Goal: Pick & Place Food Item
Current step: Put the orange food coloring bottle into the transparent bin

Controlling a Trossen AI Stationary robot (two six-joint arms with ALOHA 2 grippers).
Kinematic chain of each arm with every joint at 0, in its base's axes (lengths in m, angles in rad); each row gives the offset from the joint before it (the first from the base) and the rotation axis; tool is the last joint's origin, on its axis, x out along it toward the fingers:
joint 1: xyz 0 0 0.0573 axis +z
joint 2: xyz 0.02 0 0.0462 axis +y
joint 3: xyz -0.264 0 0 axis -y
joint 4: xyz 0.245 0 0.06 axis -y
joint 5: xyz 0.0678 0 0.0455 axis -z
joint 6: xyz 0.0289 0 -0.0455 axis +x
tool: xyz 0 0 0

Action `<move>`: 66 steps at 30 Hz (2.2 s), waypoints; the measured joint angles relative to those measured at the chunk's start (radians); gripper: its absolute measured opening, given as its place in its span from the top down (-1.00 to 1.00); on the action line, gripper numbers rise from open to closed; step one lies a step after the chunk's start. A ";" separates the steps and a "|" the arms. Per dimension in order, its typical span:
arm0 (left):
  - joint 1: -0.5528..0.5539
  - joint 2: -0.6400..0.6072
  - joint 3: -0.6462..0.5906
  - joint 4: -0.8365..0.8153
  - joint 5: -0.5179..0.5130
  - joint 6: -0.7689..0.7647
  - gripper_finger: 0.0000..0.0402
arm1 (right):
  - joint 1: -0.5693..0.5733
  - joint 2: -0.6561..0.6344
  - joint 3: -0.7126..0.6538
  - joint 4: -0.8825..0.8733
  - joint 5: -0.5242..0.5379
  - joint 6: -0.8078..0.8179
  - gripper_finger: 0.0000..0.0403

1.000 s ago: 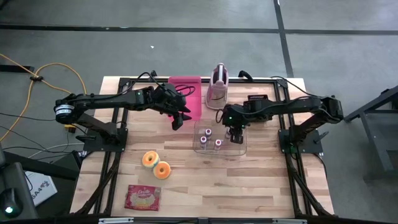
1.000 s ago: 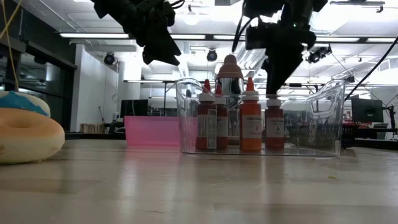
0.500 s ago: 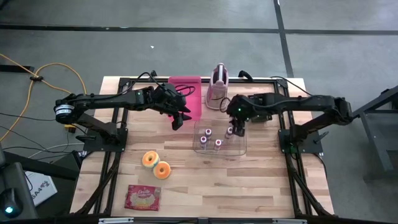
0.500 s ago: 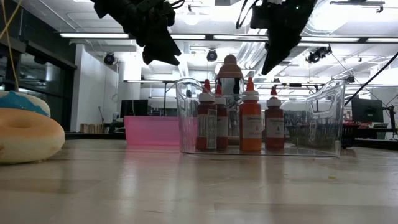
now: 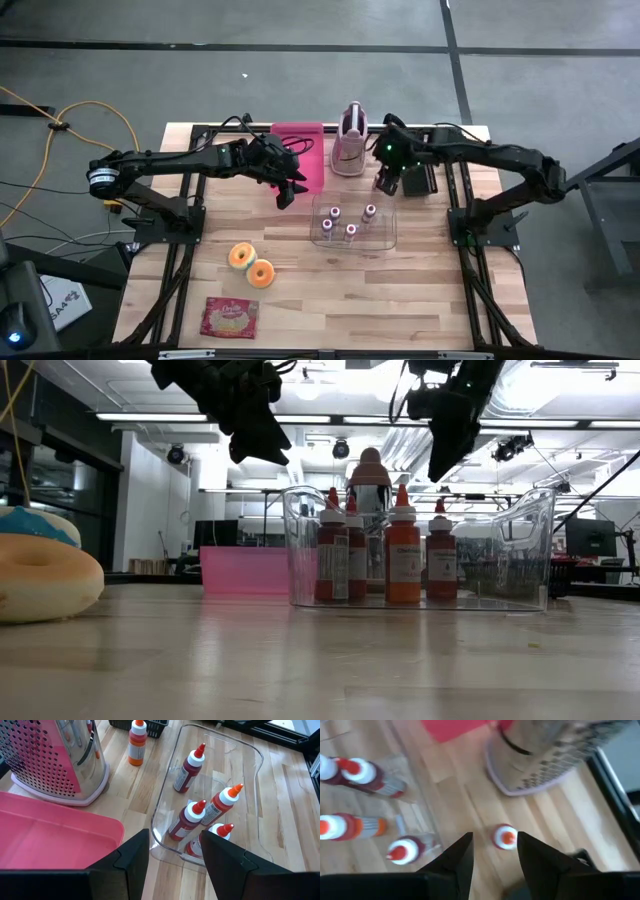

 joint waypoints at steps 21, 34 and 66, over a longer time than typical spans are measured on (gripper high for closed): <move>0.000 0.000 0.000 0.000 0.000 0.000 0.14 | -0.136 0.198 0.137 -0.141 -0.111 -0.108 0.31; 0.000 0.000 0.000 0.000 0.000 0.000 0.14 | -0.132 0.249 0.136 -0.154 -0.103 -0.110 -0.05; 0.000 0.000 0.000 0.000 0.000 0.000 0.14 | -0.131 0.249 -0.027 0.002 -0.114 0.003 -0.13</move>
